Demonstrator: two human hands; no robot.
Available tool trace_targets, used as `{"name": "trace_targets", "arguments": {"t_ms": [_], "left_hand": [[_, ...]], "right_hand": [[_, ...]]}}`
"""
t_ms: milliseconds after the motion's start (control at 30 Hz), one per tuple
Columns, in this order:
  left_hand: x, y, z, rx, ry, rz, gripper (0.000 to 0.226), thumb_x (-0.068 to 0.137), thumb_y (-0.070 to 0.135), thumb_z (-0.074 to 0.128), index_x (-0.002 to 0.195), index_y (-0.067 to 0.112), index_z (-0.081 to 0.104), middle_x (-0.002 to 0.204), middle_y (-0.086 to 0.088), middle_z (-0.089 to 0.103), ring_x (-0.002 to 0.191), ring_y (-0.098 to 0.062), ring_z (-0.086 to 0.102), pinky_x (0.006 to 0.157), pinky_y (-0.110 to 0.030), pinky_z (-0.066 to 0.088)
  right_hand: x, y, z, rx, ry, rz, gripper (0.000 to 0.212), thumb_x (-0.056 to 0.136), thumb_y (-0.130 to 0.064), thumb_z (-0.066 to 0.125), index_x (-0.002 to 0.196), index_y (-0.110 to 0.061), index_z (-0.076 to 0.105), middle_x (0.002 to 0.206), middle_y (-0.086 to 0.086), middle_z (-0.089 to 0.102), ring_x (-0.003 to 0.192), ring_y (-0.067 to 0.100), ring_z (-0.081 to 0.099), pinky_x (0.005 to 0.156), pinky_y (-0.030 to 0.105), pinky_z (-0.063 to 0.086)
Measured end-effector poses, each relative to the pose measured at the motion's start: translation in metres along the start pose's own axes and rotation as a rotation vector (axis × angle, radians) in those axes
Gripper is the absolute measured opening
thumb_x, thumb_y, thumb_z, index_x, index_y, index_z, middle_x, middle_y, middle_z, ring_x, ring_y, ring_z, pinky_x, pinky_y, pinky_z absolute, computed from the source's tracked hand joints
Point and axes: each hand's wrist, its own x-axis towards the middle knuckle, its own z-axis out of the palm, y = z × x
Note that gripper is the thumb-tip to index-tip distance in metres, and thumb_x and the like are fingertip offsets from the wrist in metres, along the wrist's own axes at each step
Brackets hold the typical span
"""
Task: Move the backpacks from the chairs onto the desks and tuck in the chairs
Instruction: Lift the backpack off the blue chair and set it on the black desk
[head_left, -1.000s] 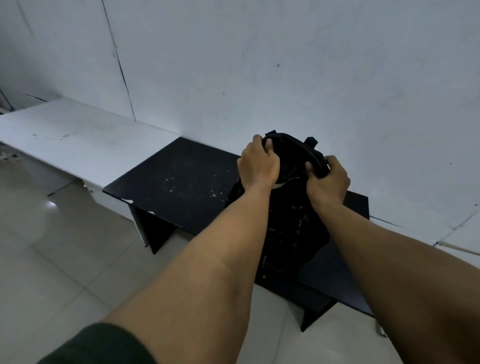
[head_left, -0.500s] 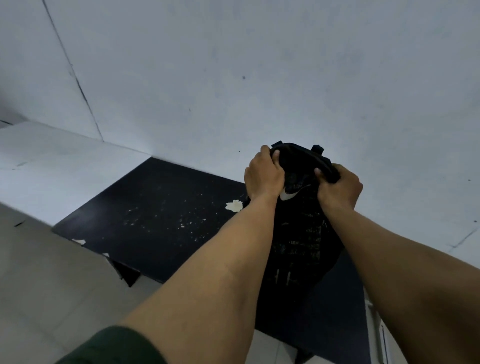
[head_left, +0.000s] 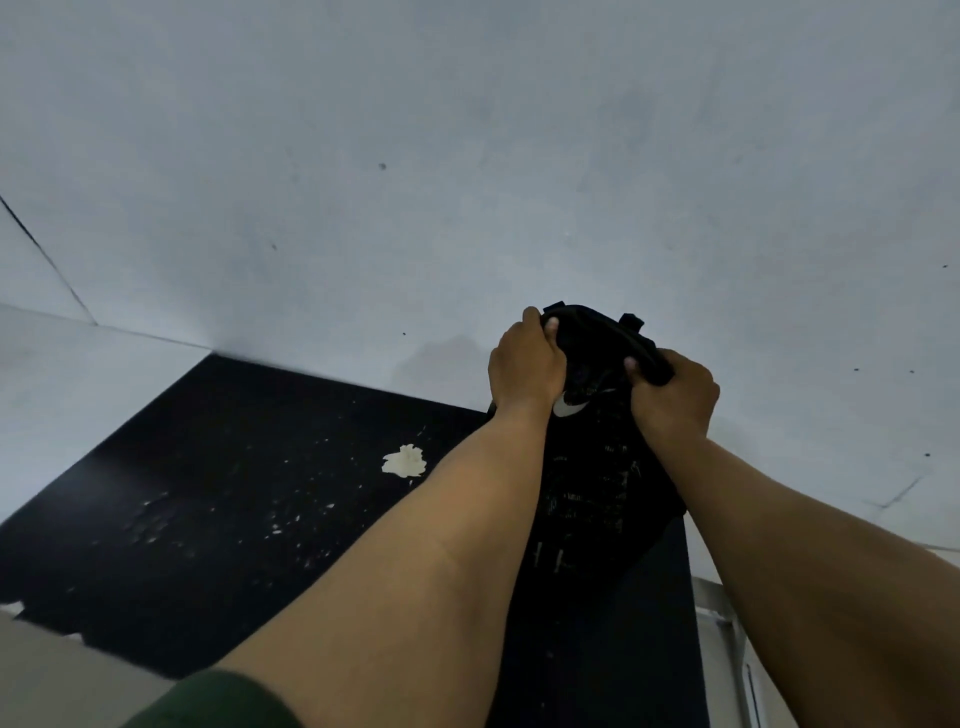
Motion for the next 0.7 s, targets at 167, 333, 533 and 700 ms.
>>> {"name": "trace_targets", "arguments": {"t_ms": [167, 333, 533, 700], "left_hand": [[0.032, 0.012, 0.05, 0.015, -0.022, -0.012, 0.031, 0.106, 0.035, 0.031, 0.099, 0.011, 0.05, 0.088, -0.005, 0.062, 0.078, -0.026, 0.059, 0.067, -0.039, 0.046], [0.07, 0.016, 0.081, 0.07, -0.018, 0.026, 0.033, 0.106, 0.036, 0.03, 0.102, 0.011, 0.05, 0.087, -0.006, 0.061, 0.077, -0.025, 0.056, 0.064, -0.035, 0.038], [0.111, 0.002, 0.114, 0.226, 0.0, 0.065, 0.036, 0.105, 0.041, 0.033, 0.111, 0.016, 0.058, 0.1, -0.006, 0.064, 0.097, -0.028, 0.056, 0.079, -0.038, 0.039], [0.136, -0.005, 0.131, 0.31, 0.056, -0.037, 0.038, 0.1, 0.049, 0.043, 0.118, 0.021, 0.062, 0.115, -0.008, 0.055, 0.107, -0.027, 0.05, 0.084, -0.037, 0.041]], "right_hand": [[0.058, 0.028, 0.008, -0.017, -0.025, 0.037, 0.016, 0.09, -0.029, 0.068, 0.1, -0.017, 0.073, 0.079, -0.004, 0.062, 0.085, 0.021, 0.062, 0.079, 0.025, 0.042], [0.105, 0.043, 0.02, -0.042, -0.066, 0.024, 0.022, 0.091, -0.032, 0.067, 0.104, -0.014, 0.071, 0.092, 0.003, 0.068, 0.094, 0.024, 0.064, 0.08, 0.024, 0.039], [0.143, 0.056, 0.043, -0.066, -0.093, 0.074, 0.023, 0.09, -0.038, 0.067, 0.101, -0.018, 0.066, 0.085, -0.004, 0.062, 0.083, 0.017, 0.059, 0.073, 0.026, 0.04], [0.167, 0.065, 0.057, -0.174, -0.043, 0.097, 0.041, 0.081, -0.051, 0.068, 0.107, -0.022, 0.055, 0.091, -0.006, 0.061, 0.082, 0.017, 0.058, 0.077, 0.033, 0.048]]}}
